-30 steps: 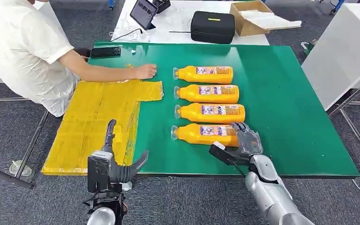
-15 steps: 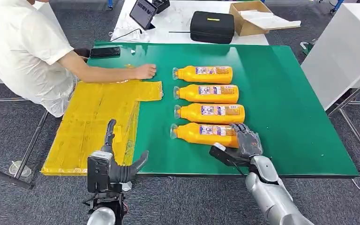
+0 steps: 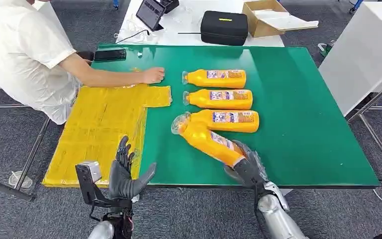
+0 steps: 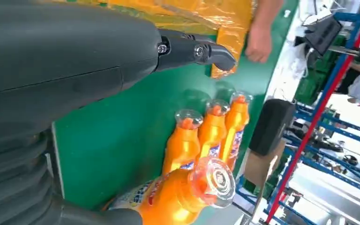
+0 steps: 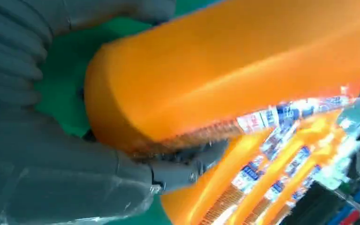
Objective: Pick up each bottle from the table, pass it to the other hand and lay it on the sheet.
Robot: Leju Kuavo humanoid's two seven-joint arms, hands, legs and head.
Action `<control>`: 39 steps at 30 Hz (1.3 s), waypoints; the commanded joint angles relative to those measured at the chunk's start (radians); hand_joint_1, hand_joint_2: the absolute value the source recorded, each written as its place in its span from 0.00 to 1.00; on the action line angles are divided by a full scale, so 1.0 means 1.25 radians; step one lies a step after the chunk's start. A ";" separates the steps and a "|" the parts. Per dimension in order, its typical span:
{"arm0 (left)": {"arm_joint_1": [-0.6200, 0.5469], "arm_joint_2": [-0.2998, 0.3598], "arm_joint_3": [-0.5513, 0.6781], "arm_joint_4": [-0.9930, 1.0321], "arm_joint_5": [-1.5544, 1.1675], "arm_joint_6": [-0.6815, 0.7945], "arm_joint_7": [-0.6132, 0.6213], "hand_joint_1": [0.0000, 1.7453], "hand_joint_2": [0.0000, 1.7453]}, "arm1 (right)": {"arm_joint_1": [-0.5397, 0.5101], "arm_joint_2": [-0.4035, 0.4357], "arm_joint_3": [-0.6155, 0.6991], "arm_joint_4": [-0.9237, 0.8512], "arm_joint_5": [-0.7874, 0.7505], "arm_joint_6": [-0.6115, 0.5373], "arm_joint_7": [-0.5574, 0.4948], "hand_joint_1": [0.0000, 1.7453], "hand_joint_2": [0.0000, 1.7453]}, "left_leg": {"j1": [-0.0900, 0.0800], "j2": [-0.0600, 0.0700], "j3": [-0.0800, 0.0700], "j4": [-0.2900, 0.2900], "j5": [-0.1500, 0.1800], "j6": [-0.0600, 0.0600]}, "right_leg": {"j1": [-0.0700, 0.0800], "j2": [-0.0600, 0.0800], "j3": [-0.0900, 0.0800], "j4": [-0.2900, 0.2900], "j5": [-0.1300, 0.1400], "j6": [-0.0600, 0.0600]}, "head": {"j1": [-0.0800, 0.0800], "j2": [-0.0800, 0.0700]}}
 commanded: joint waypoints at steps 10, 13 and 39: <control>-0.018 0.058 -0.002 0.064 0.118 -0.123 0.037 0.00 1.00 | 0.026 0.075 0.037 -0.118 -0.084 0.007 -0.027 1.00 1.00 | -0.001 0.003 -0.001 -0.001 -0.001 0.000 | 0.000 0.002 -0.001 0.000 -0.001 -0.002 | 0.000 0.000; -0.037 0.048 0.009 0.089 0.111 -0.135 0.047 0.00 1.00 | 0.023 0.085 0.070 -0.135 -0.092 0.007 -0.021 1.00 1.00 | -0.001 0.002 -0.002 -0.001 -0.001 0.000 | 0.000 0.001 -0.003 0.000 -0.001 -0.002 | 0.000 0.000; -0.099 -0.003 0.032 0.143 0.031 -0.246 0.007 0.00 1.00 | -0.009 0.077 0.269 -0.153 -0.108 0.086 -0.005 1.00 1.00 | 0.001 0.001 -0.003 0.000 0.000 0.000 | 0.002 0.000 -0.003 0.000 -0.001 -0.001 | 0.001 0.000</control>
